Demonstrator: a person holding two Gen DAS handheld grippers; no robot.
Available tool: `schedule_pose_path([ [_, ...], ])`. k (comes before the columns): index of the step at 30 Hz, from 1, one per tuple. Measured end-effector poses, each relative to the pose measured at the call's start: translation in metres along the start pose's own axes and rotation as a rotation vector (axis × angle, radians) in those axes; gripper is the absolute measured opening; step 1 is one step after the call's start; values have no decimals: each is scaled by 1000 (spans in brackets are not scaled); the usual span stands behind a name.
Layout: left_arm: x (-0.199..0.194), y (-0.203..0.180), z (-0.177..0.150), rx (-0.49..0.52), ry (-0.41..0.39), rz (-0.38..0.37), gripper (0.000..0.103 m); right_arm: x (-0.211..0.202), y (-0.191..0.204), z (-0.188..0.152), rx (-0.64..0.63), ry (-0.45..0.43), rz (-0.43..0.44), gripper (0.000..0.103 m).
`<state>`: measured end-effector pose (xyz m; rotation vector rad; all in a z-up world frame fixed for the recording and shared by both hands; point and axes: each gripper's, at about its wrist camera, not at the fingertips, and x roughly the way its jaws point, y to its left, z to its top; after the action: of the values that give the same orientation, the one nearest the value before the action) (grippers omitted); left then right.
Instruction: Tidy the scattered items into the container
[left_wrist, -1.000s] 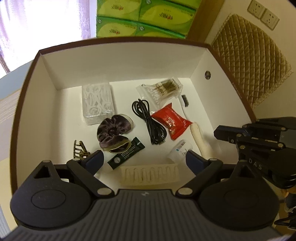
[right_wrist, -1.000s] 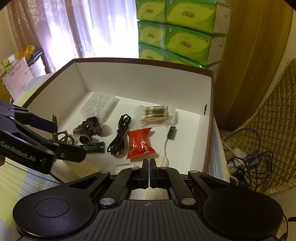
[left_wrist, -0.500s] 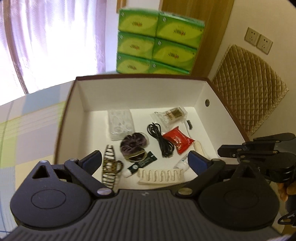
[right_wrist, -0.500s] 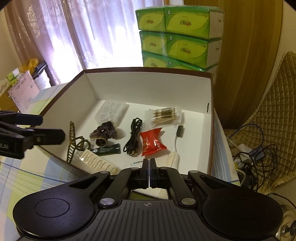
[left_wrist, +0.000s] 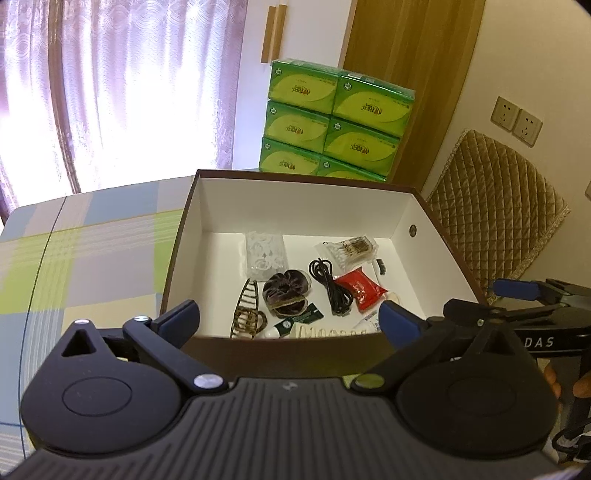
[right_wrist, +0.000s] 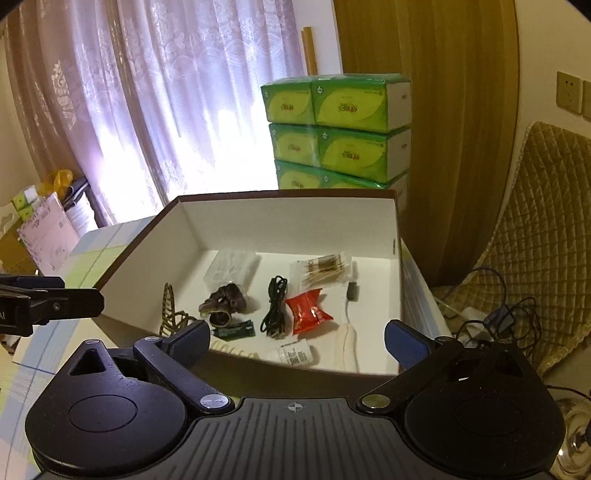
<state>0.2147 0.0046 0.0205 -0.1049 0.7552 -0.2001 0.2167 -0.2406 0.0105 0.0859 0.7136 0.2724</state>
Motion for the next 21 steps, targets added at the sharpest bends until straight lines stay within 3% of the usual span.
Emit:
schedule_pose_path([
  [13, -42, -10, -11, 47, -60, 26, 101, -34, 24, -15, -48, -46, -78, 103],
  [21, -63, -15, -17, 69, -45, 80, 101, -57, 41, -21, -46, -58, -130, 103],
])
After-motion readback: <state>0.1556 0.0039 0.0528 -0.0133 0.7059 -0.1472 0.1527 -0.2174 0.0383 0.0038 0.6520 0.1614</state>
